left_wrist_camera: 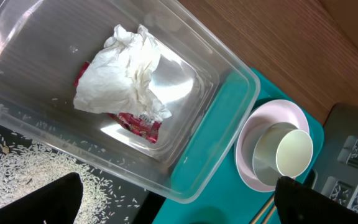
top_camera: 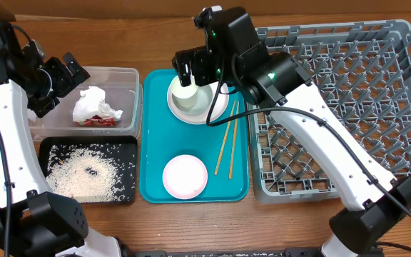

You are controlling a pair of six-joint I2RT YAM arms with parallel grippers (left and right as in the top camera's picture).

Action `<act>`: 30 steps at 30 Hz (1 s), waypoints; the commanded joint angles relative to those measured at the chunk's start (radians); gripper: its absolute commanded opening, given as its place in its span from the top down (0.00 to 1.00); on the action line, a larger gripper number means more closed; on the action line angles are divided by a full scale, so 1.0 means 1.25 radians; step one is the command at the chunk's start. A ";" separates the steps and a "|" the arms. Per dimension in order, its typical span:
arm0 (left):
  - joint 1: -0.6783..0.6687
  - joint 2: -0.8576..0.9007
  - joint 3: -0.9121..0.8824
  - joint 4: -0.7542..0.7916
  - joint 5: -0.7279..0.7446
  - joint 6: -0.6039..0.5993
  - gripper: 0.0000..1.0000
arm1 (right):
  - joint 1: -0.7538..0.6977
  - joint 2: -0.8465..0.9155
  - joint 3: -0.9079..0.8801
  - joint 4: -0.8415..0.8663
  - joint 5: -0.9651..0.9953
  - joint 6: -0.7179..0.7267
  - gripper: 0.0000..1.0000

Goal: Sort waste into correct bins and load items into the dishwasher
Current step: 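Lower the right gripper into the pink bowl and grasp the white cup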

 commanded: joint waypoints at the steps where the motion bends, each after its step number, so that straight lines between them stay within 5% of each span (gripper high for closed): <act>1: -0.002 -0.010 0.014 0.002 -0.007 -0.008 0.00 | 0.013 0.081 0.005 -0.010 -0.005 -0.017 0.14; 2: -0.002 -0.010 0.014 0.002 -0.007 -0.008 0.00 | 0.023 0.106 0.005 0.019 -0.007 -0.010 0.41; 3: -0.002 -0.010 0.014 0.002 -0.007 -0.008 0.00 | 0.029 0.117 0.004 0.036 -0.009 -0.009 0.51; 8: -0.002 -0.010 0.014 0.002 -0.007 -0.008 0.00 | 0.058 0.155 0.002 0.103 -0.007 -0.009 0.73; 21: -0.002 -0.010 0.014 0.002 -0.007 -0.008 0.00 | 0.098 0.276 0.001 0.128 0.038 -0.055 0.72; 30: -0.002 -0.010 0.014 0.002 -0.007 -0.008 0.00 | 0.097 0.318 0.001 0.133 0.107 -0.081 0.60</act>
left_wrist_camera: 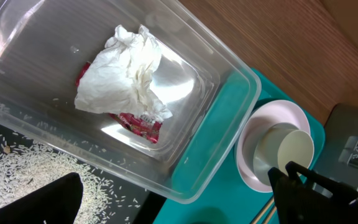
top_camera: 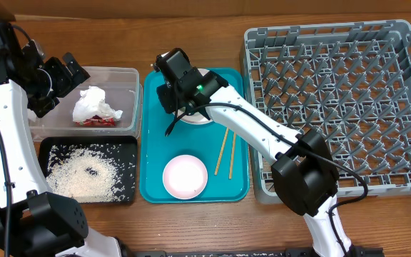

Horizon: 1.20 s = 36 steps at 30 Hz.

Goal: Sort waste into correct bins and load items into the dishwasher
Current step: 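Lower the right gripper into the pink bowl and grasp the white cup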

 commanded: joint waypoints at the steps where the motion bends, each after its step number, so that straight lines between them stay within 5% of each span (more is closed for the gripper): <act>1: -0.002 -0.011 0.014 0.002 -0.005 -0.008 0.00 | 0.001 0.018 0.006 0.003 0.037 -0.014 0.60; 36: -0.002 -0.011 0.014 0.002 -0.005 -0.008 0.00 | 0.000 0.027 -0.005 -0.075 0.171 -0.074 0.67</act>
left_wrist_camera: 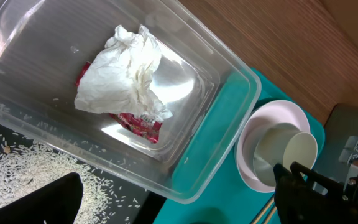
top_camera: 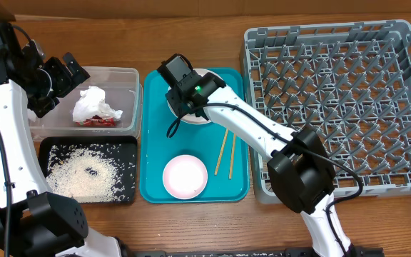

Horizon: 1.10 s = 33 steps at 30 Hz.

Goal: Sort waste into correct bins and load items into the dishwasher
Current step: 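Lower the right gripper into the pink bowl and grasp the white cup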

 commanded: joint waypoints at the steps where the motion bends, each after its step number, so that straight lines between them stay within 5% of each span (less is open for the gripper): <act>1: -0.002 -0.011 0.014 0.002 -0.005 -0.008 0.00 | 0.000 0.004 -0.005 -0.004 0.019 -0.017 0.67; 8: -0.002 -0.011 0.014 0.002 -0.005 -0.008 0.00 | 0.000 0.003 0.003 -0.003 0.018 -0.017 0.66; 20: -0.002 -0.011 0.014 0.002 -0.005 -0.008 0.00 | 0.001 0.002 0.016 0.054 -0.060 -0.017 0.48; 33: -0.002 -0.011 0.014 0.002 -0.005 -0.008 0.00 | 0.000 0.025 0.010 0.086 -0.063 -0.017 0.58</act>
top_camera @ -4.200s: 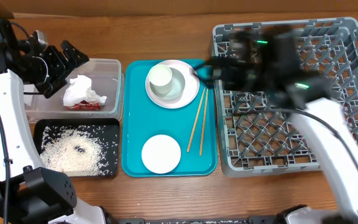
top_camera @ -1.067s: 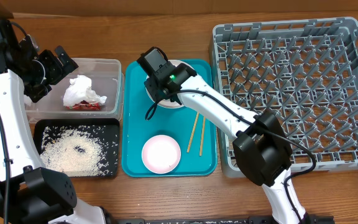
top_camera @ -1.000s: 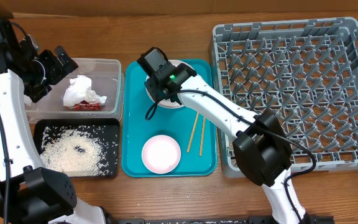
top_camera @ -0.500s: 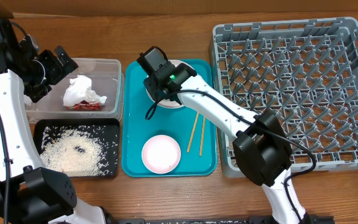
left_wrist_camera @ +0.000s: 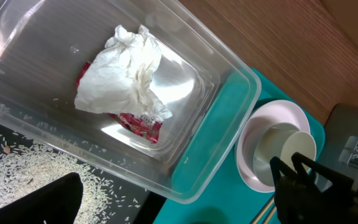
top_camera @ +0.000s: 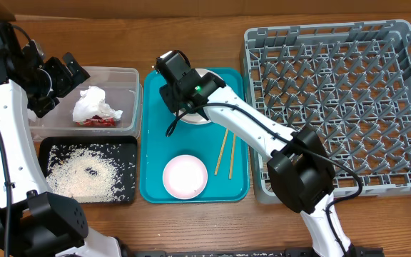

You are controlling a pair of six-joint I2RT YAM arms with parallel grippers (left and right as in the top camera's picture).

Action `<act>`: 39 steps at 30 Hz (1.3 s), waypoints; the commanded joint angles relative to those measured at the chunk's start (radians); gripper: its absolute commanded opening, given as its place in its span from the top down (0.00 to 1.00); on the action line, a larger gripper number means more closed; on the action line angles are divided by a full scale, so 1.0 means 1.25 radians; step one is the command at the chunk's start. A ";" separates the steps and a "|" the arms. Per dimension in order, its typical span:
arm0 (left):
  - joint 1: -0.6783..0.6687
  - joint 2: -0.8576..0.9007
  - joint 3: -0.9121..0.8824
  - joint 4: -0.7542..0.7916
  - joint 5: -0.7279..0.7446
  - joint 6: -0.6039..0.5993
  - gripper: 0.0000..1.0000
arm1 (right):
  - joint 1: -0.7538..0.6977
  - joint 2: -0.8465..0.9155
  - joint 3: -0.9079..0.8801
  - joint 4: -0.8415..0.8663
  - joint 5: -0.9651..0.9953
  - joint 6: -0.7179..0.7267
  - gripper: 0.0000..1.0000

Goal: Sort waste into correct bins and load items into the dishwasher
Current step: 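Lower the right gripper into the pink bowl and grasp the white cup, then lift the white cup with the right gripper and carry it over the rack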

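A pale cup [left_wrist_camera: 289, 149] stands on a pink plate [left_wrist_camera: 253, 155] at the back of the teal tray [top_camera: 152, 143]. My right gripper [top_camera: 179, 107] is down at that cup; two of its dark fingers [left_wrist_camera: 303, 171] show apart at the cup's near rim, apparently open. In the overhead view the right arm hides the cup. A white bowl [top_camera: 185, 175] and a pair of chopsticks [top_camera: 225, 150] lie on the tray. My left gripper [left_wrist_camera: 179, 211] hangs open and empty over the clear bin [top_camera: 123, 75], which holds a crumpled tissue [left_wrist_camera: 126, 71] and a red wrapper [left_wrist_camera: 135, 123].
A black tray of scattered rice [top_camera: 88, 171] sits in front of the clear bin. The grey dishwasher rack [top_camera: 334, 93] fills the right side of the table. The right arm stretches from the front right across the rack's corner to the tray.
The right gripper has shifted slightly back and left at the cup, and two of its fingers now show at the cup's rim instead of one. The left arm has not moved.
The right gripper was open above the cup and plate with the arm high over the rack. Then it was low over the tray's back, its fingers reaching the cup. It has stayed there with small shifts. The left gripper has hung open over the clear bin throughout.
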 commanded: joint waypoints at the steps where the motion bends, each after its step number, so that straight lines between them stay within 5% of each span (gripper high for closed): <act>1: -0.002 -0.010 0.014 0.002 -0.005 -0.008 0.00 | 0.000 0.025 0.010 0.001 -0.005 0.000 0.58; 11: -0.002 -0.010 0.014 0.002 -0.005 -0.008 0.00 | 0.000 0.038 0.010 -0.020 0.040 -0.001 0.75; 39: -0.002 -0.010 0.014 0.002 -0.005 -0.008 0.00 | 0.000 -0.020 0.014 -0.060 0.052 -0.001 0.96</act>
